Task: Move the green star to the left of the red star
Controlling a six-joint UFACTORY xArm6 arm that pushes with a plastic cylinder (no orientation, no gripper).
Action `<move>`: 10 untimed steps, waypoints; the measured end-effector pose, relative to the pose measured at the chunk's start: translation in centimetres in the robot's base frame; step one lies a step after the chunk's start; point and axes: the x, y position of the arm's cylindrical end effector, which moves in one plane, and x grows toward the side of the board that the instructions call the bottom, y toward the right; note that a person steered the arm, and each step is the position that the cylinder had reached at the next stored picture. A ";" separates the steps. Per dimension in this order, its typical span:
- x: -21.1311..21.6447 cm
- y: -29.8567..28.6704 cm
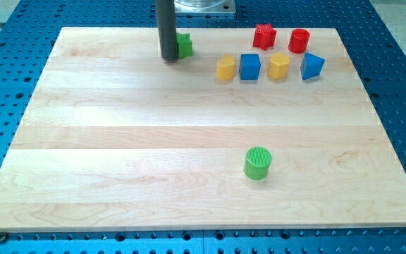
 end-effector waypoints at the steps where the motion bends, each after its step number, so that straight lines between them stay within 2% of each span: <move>1: -2.1 0.2; 2: -4.8 4.7; 3: -5.4 2.7; 4: -2.3 4.3; 5: -1.7 4.2; 6: -2.0 4.5; 8: -3.8 8.7; 9: -2.0 4.2; 10: 12.0 1.1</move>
